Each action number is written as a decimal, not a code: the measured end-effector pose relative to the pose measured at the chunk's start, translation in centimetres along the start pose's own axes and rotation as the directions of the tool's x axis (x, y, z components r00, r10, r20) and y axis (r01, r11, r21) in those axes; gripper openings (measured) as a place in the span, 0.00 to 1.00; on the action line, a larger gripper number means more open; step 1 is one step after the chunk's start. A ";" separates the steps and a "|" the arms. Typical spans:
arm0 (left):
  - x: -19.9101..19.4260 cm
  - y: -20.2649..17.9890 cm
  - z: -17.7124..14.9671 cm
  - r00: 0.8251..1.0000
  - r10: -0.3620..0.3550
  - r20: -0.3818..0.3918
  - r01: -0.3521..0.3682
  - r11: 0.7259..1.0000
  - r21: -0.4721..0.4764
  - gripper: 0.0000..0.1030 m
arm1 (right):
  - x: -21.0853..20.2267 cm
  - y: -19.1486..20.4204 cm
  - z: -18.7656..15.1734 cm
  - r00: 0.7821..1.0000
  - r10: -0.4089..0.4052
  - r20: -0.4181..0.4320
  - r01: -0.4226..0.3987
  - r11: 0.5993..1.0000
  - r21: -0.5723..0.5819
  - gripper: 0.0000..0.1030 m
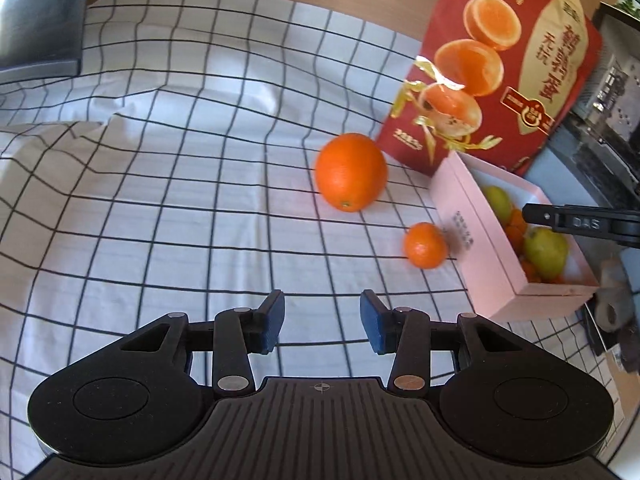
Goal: Organize fruits
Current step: 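Carry the pear and tangerine over the pink box and open both grippers, then move both grippers back over the fruits on the tablecloth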
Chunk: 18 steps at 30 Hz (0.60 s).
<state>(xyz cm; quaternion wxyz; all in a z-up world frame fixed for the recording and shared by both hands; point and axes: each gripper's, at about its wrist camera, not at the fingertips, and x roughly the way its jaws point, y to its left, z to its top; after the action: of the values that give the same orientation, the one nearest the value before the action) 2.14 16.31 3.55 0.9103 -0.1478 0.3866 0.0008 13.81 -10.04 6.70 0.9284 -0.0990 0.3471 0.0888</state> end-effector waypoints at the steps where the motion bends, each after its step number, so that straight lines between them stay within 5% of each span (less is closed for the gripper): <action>1: -0.1 0.2 -0.1 1.000 -0.006 0.002 0.006 1.000 -0.002 0.44 | -0.6 0.8 0.2 1.000 0.019 0.005 -0.018 1.000 -0.020 0.70; 11: -2.2 2.4 -1.1 1.000 0.004 -0.002 -0.004 1.000 0.008 0.44 | -1.6 9.3 0.9 0.988 0.154 -0.033 -0.157 0.967 -0.199 0.70; 18: -3.5 4.3 -2.3 0.999 0.028 -0.017 -0.028 1.000 0.002 0.44 | 0.7 14.0 -0.2 0.992 0.116 -0.054 -0.127 0.942 -0.311 0.67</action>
<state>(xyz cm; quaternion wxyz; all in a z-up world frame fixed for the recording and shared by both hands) -2.47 20.23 3.36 0.9070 -0.1418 0.3964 0.0118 10.89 3.43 4.39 0.8874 -0.2252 0.3500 0.1982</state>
